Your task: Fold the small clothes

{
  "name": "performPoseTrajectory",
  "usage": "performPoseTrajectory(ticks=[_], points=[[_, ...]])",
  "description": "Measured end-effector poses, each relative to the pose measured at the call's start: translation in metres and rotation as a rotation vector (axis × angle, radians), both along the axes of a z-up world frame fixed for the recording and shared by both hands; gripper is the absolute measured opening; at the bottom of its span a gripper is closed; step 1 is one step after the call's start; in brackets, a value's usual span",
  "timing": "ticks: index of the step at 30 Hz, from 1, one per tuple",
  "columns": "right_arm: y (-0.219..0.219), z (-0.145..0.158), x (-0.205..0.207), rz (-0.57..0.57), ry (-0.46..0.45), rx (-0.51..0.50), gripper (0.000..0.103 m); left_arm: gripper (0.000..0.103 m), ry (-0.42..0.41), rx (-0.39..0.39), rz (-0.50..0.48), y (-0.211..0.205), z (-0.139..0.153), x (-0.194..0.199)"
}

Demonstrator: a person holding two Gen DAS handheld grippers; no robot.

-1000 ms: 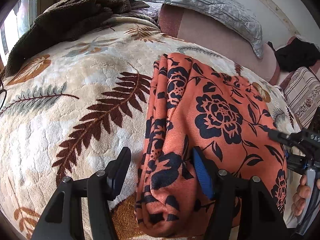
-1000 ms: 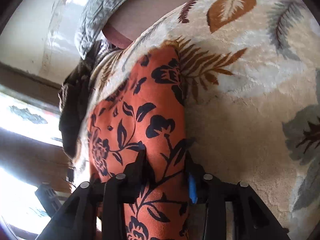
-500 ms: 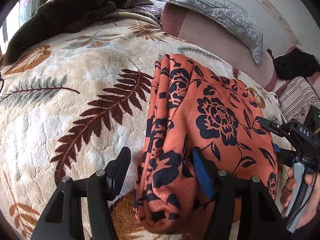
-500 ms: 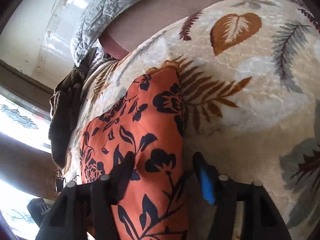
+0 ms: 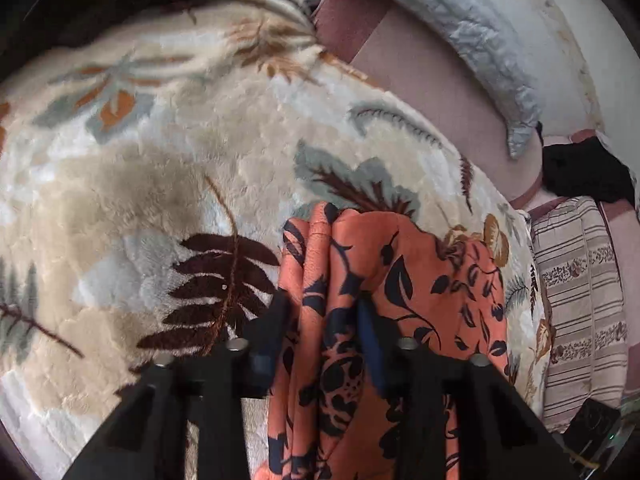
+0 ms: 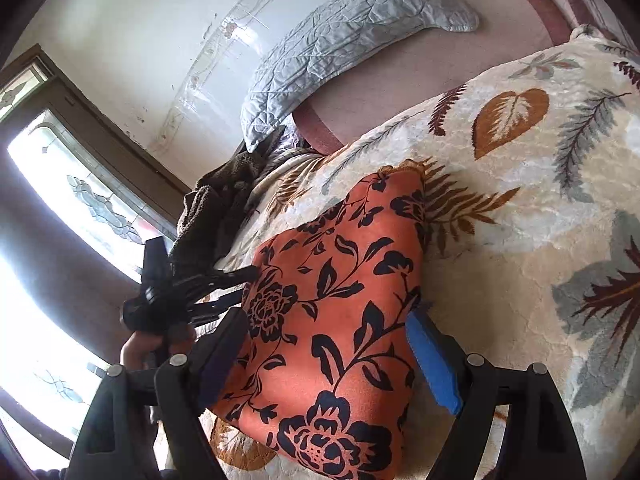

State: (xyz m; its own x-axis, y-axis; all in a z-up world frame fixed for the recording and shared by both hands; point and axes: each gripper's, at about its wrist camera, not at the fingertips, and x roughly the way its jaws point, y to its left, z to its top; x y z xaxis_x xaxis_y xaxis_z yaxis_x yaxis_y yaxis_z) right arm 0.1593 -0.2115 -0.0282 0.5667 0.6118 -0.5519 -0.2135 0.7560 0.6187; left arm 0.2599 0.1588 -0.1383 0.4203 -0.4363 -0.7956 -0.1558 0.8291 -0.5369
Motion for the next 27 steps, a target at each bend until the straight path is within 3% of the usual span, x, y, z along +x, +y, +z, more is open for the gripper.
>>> performPoseTrajectory(ticks=[4,9,12,15,16,17,19,21,25,27], points=[[-0.002,-0.013,0.009,0.024,0.046,0.041,0.084,0.033,0.029,-0.129,0.066,0.020,-0.011,-0.001],[-0.011,-0.010,0.011,0.008,0.048,0.098,0.084,0.039,-0.073,-0.021,0.066,0.012,0.030,-0.045],[-0.011,-0.005,0.006,0.009,0.036,0.124,0.085,0.059,-0.162,0.038,0.032,0.001,0.054,-0.091],[-0.007,-0.005,0.002,0.025,0.040,0.118,0.085,0.059,-0.153,0.078,0.043,-0.004,0.041,-0.133],[-0.005,-0.006,0.000,0.033,0.041,0.116,0.085,0.037,-0.107,0.108,0.037,-0.006,0.026,-0.139],[-0.003,-0.007,-0.002,0.040,0.044,0.109,0.085,0.030,-0.068,0.096,0.024,-0.004,0.010,-0.143],[-0.001,-0.010,-0.006,0.044,0.054,0.093,0.085,0.033,-0.074,0.032,0.049,0.003,0.002,-0.150],[-0.002,-0.012,-0.010,0.041,0.059,0.098,0.085,0.034,-0.110,0.031,0.076,0.007,0.020,-0.156],[-0.012,-0.012,-0.012,0.024,0.076,0.134,0.085,0.056,-0.217,0.057,0.039,0.003,0.051,-0.170],[-0.021,-0.015,-0.010,0.000,0.100,0.162,0.086,0.057,-0.216,0.082,0.033,0.002,0.052,-0.171]])
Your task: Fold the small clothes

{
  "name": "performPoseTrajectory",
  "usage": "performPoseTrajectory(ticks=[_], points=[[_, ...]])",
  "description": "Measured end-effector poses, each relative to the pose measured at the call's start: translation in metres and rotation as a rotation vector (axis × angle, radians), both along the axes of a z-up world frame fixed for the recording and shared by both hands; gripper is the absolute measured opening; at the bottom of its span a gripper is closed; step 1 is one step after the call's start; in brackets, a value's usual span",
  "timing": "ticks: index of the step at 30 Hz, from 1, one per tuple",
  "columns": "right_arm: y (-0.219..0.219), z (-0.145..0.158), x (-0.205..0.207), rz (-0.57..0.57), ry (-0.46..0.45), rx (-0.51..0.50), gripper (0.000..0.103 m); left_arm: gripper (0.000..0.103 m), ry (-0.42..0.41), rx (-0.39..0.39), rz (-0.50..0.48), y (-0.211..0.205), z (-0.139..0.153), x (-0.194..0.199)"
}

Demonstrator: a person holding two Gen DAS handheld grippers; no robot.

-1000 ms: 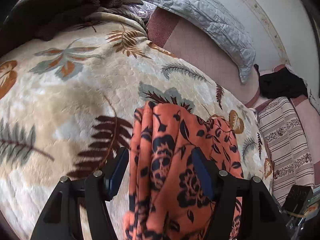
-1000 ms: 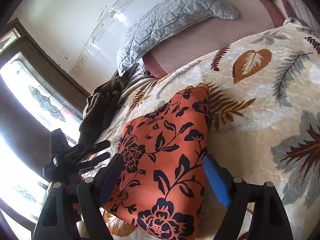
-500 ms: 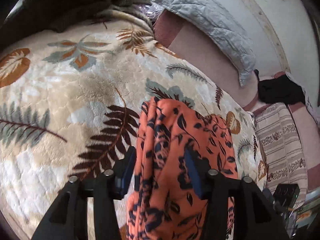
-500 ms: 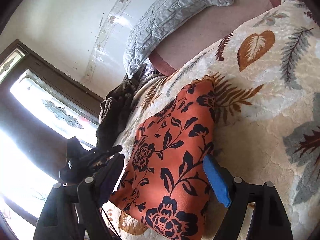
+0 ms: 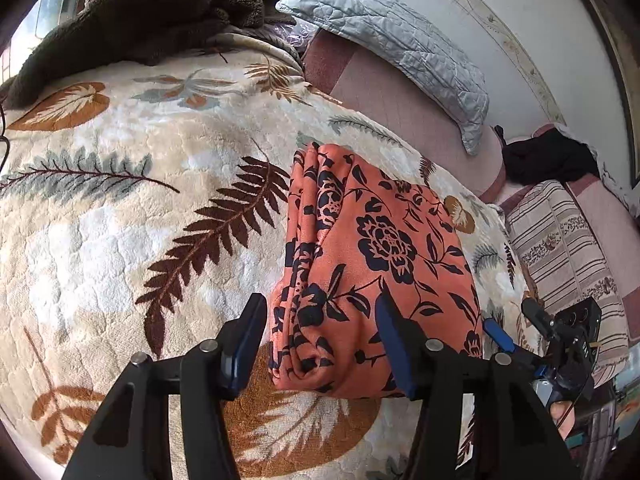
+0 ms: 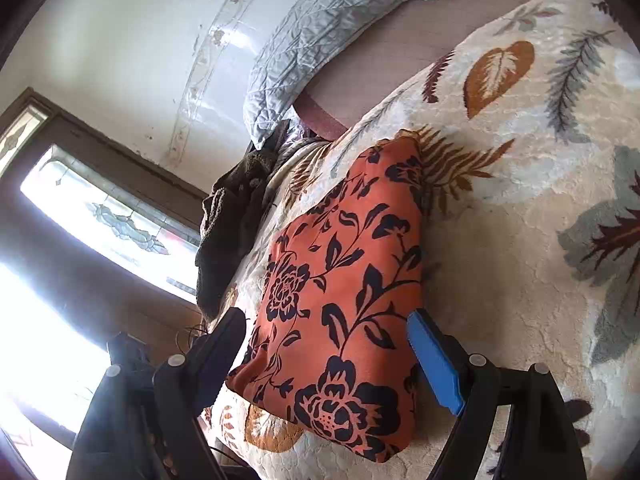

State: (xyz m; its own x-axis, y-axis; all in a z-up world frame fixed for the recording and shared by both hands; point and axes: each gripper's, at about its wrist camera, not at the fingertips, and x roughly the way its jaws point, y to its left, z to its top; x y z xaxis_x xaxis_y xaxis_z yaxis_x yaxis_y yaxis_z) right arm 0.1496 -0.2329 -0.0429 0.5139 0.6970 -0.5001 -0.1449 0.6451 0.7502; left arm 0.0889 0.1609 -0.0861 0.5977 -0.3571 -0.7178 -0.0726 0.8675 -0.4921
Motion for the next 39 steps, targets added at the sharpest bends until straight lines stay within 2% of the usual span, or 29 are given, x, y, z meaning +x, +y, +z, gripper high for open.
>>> performPoseTrajectory(ticks=[4,8,12,17,21,28,39], points=[[-0.012,-0.013,0.013,-0.016,0.104,0.067,0.087,0.058,0.015,0.015,0.006,-0.001,0.001,0.017],[-0.013,-0.020,0.033,-0.005,0.174,0.083,0.087,0.063,0.013,0.026,0.037,-0.004,0.000,0.040],[-0.006,-0.026,0.054,0.007,0.234,0.055,0.087,0.063,0.021,0.065,0.054,-0.014,-0.001,0.057],[0.003,-0.032,0.067,0.006,0.274,-0.041,0.087,0.065,0.003,0.141,0.076,-0.024,-0.001,0.063],[0.012,-0.037,0.074,0.019,0.292,-0.090,0.087,0.066,-0.005,0.183,0.061,-0.028,-0.005,0.065],[0.026,-0.040,0.073,0.042,0.287,-0.151,0.087,0.066,-0.031,0.157,0.044,-0.027,-0.004,0.065],[0.034,-0.038,0.075,0.066,0.273,-0.161,0.087,0.067,-0.037,0.121,0.035,-0.024,-0.004,0.067]])
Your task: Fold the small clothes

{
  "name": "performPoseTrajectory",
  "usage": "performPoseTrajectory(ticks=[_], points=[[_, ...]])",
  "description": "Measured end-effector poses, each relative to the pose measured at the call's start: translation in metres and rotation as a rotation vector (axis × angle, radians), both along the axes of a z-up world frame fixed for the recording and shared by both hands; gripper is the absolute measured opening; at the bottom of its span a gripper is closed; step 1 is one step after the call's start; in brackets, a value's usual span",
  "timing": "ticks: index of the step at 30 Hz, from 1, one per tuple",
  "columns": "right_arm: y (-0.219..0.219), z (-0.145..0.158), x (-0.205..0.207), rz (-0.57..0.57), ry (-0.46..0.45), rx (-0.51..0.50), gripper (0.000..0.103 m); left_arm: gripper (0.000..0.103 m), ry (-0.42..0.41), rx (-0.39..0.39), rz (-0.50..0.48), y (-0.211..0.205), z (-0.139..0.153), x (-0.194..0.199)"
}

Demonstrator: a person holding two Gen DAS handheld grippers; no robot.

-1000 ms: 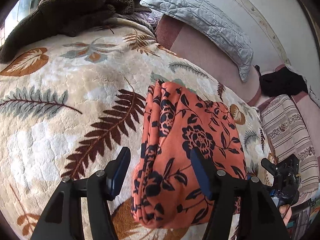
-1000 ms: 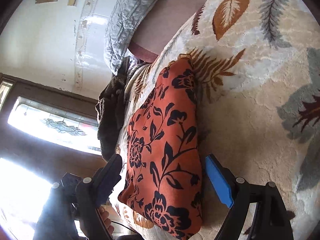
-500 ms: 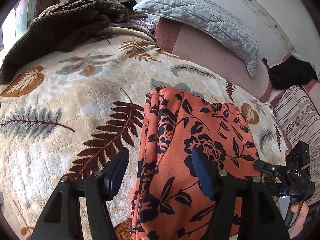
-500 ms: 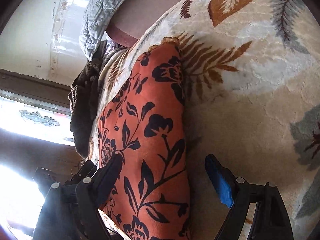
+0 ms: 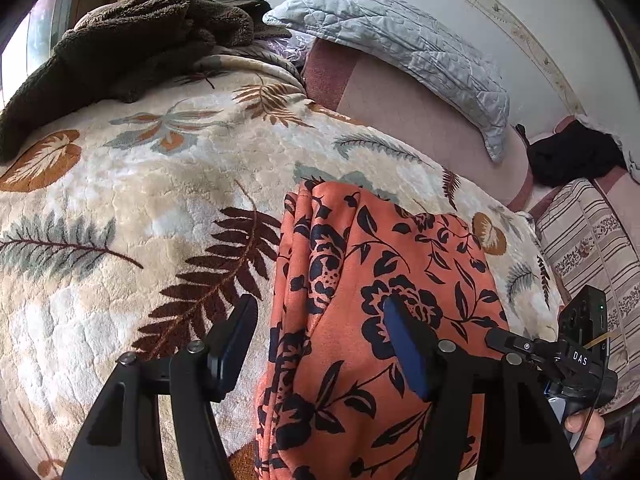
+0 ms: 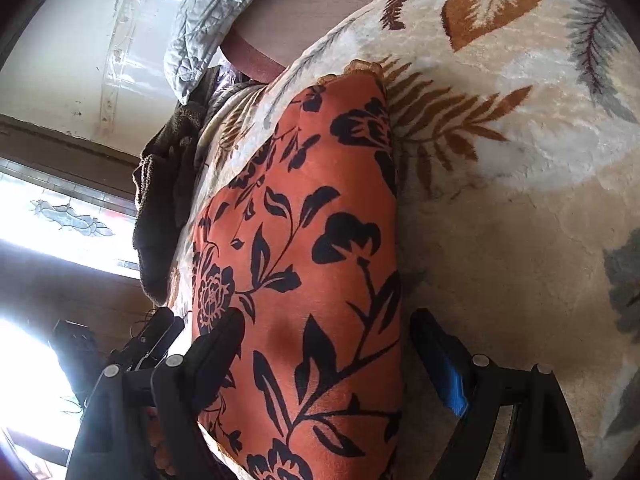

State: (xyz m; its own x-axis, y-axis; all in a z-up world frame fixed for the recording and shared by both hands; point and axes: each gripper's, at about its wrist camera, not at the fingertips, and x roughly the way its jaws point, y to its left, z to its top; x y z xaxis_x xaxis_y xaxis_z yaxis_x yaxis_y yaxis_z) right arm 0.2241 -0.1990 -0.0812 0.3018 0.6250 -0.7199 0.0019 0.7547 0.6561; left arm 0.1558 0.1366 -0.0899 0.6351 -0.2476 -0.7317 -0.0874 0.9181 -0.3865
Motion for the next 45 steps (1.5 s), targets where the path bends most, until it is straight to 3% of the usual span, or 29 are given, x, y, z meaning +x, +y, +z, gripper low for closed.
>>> performPoseTrajectory(ticks=[7,10,11,13,16,17,19,21,23,25,27,29,31,33,34,36,39,40,41,43,44,45], points=[[0.001,-0.003,0.002,0.002,-0.006,0.019,0.087,0.067,0.028,0.002,-0.026,-0.007,-0.007,0.006],[-0.003,0.001,0.002,0.004,-0.020,0.031,0.087,0.068,-0.040,-0.085,0.002,0.008,0.006,-0.001],[-0.005,0.004,0.002,0.004,-0.030,0.039,0.087,0.072,-0.051,-0.121,0.006,0.013,0.008,-0.001],[-0.009,0.007,0.002,-0.001,-0.049,0.060,0.087,0.074,-0.017,-0.161,0.009,0.018,0.001,0.005],[-0.011,-0.002,0.008,-0.016,-0.024,0.058,0.087,0.073,0.147,-0.179,-0.050,0.006,-0.034,0.027],[-0.008,-0.008,0.012,-0.007,-0.003,0.056,0.083,0.070,0.193,-0.188,-0.065,0.002,-0.046,0.031],[0.001,-0.007,0.014,0.037,-0.024,-0.006,0.049,0.061,0.179,-0.191,-0.070,0.000,-0.054,0.030],[0.009,0.000,0.015,0.054,-0.041,-0.071,0.041,0.052,0.178,-0.169,-0.075,-0.003,-0.051,0.029],[0.020,0.012,0.010,0.086,-0.099,-0.168,0.040,0.050,0.175,-0.149,-0.074,-0.006,-0.051,0.027],[0.021,0.011,0.010,0.087,-0.095,-0.183,0.043,0.050,0.179,-0.134,-0.046,-0.004,-0.044,0.024],[0.006,0.005,0.012,0.059,-0.049,-0.068,0.067,0.048,0.147,-0.095,-0.028,-0.006,-0.024,0.010],[-0.014,0.009,0.011,-0.014,-0.084,0.026,0.079,0.048,0.056,-0.031,-0.050,-0.009,-0.001,-0.010],[-0.028,0.009,0.021,-0.065,-0.095,0.083,0.083,0.048,0.024,-0.014,-0.071,-0.012,0.005,-0.020],[-0.031,-0.005,0.043,-0.089,-0.022,0.151,0.083,0.048,0.075,0.009,-0.080,-0.017,-0.010,-0.017],[-0.030,-0.015,0.055,-0.087,0.027,0.173,0.081,0.047,0.113,0.043,-0.080,-0.020,-0.021,-0.012],[-0.020,-0.018,0.071,-0.076,0.044,0.077,0.027,0.048,0.083,0.077,-0.081,-0.023,-0.030,-0.015],[0.015,0.025,0.058,-0.008,-0.145,-0.164,0.027,0.048,0.074,0.110,-0.083,-0.025,-0.028,-0.016],[0.020,0.028,0.056,0.003,-0.166,-0.214,0.028,0.048,0.074,0.109,-0.086,-0.025,-0.030,-0.016],[0.020,0.023,0.057,0.005,-0.137,-0.236,0.034,0.048,0.074,0.100,-0.087,-0.024,-0.029,-0.015],[0.002,0.012,0.057,-0.074,-0.039,-0.164,0.051,0.048,0.072,0.087,-0.085,-0.023,-0.029,-0.015],[-0.008,0.014,0.050,-0.107,-0.046,-0.109,0.071,0.048,0.070,0.080,-0.085,-0.022,-0.029,-0.016],[-0.015,0.020,0.039,-0.130,-0.071,-0.083,0.083,0.048,0.068,0.074,-0.085,-0.021,-0.028,-0.017]])
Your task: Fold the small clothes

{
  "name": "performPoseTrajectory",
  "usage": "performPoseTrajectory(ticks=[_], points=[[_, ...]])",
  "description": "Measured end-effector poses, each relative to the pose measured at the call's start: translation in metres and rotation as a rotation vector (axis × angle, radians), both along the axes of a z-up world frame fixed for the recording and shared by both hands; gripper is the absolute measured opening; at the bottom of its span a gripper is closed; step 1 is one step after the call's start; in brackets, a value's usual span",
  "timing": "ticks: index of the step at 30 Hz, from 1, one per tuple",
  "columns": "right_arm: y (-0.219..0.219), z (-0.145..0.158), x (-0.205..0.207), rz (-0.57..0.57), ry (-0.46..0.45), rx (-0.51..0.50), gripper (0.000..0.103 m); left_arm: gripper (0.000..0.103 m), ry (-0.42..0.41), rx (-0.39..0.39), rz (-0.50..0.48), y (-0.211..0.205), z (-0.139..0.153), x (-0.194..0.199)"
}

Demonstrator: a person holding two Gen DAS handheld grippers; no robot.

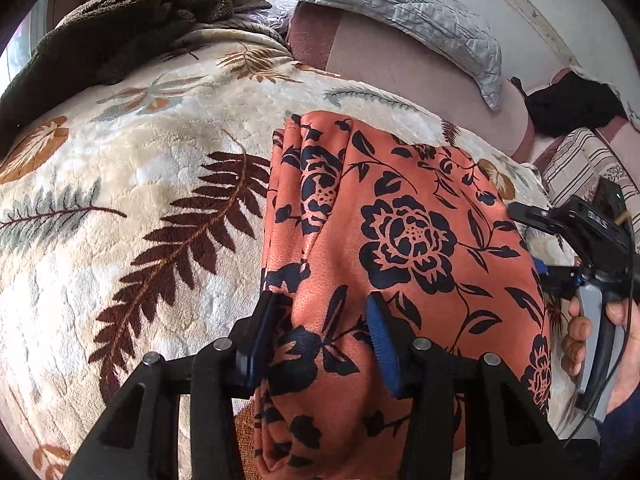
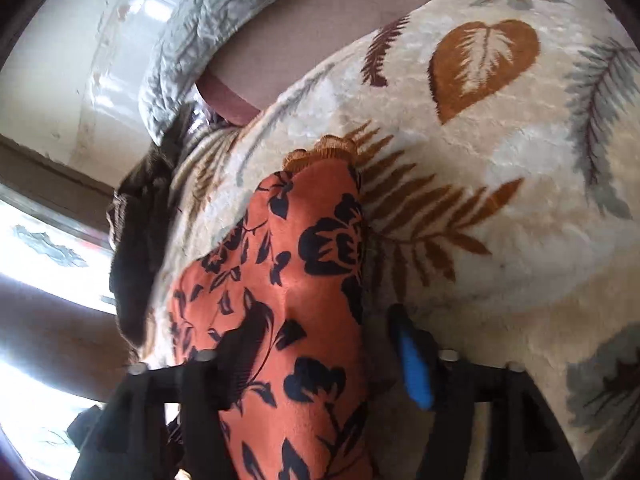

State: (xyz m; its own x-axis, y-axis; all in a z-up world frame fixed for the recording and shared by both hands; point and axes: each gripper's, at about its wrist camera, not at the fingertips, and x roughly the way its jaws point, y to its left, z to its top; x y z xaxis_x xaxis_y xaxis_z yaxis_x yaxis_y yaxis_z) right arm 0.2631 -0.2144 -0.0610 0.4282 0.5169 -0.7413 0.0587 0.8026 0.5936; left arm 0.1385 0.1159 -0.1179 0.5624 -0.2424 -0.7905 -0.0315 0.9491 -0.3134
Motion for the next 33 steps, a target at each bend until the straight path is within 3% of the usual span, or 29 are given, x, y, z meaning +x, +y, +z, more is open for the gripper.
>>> performPoseTrajectory(ticks=[2,4,7,9,10,11,12,14,16,19,20,21,24,27,28,29,30,33], points=[[-0.011,0.009,-0.026,-0.004,-0.016,0.043,0.086,0.047,-0.008,-0.011,0.009,0.003,0.003,-0.002],[-0.019,0.005,-0.051,0.010,0.033,0.105,0.086,0.047,-0.046,-0.016,0.029,0.009,0.014,-0.014],[-0.015,-0.007,-0.084,0.045,0.089,0.120,0.086,0.047,-0.124,-0.018,0.016,0.015,0.029,-0.034],[-0.009,-0.009,-0.095,0.065,0.062,0.097,0.082,0.047,-0.096,0.026,-0.010,0.011,0.022,-0.034],[-0.005,-0.007,-0.096,0.079,0.044,0.058,0.075,0.047,-0.041,0.055,-0.016,0.009,0.011,-0.029],[0.001,-0.007,-0.093,0.118,0.053,0.015,0.031,0.049,0.023,0.055,-0.016,0.009,-0.004,-0.024],[0.010,-0.004,-0.092,0.148,0.063,-0.047,0.029,0.050,0.054,0.025,-0.007,0.011,-0.013,-0.020],[0.029,0.017,-0.097,0.184,-0.004,-0.213,0.029,0.050,0.044,0.011,0.004,0.015,-0.011,-0.020],[0.040,0.021,-0.100,0.193,-0.027,-0.292,0.029,0.051,0.040,0.014,0.002,0.015,-0.011,-0.021],[0.026,0.012,-0.100,0.130,0.006,-0.180,0.045,0.050,0.029,-0.002,0.007,0.017,-0.010,-0.024],[0.017,0.013,-0.103,0.095,0.002,-0.129,0.067,0.050,0.020,-0.014,0.011,0.020,-0.006,-0.026],[0.008,0.014,-0.106,0.061,-0.009,-0.074,0.081,0.050,0.003,-0.026,0.015,0.024,-0.002,-0.032],[-0.006,0.018,-0.116,0.033,-0.019,0.029,0.082,0.051,-0.080,-0.049,0.017,0.030,0.015,-0.040],[-0.002,0.012,-0.116,0.064,0.007,0.068,0.081,0.051,-0.043,-0.038,0.007,0.027,0.009,-0.034],[0.003,0.008,-0.115,0.088,0.021,0.046,0.078,0.051,-0.012,-0.007,0.012,0.024,0.004,-0.031],[0.010,0.004,-0.114,0.124,0.032,-0.026,0.047,0.052,0.011,0.022,0.008,0.021,-0.002,-0.028],[0.018,0.000,-0.113,0.163,0.044,-0.113,0.034,0.052,0.016,0.029,0.001,0.018,-0.004,-0.027],[0.018,0.004,-0.116,0.151,0.044,-0.137,0.035,0.051,-0.005,0.043,0.000,0.016,0.000,-0.029]])
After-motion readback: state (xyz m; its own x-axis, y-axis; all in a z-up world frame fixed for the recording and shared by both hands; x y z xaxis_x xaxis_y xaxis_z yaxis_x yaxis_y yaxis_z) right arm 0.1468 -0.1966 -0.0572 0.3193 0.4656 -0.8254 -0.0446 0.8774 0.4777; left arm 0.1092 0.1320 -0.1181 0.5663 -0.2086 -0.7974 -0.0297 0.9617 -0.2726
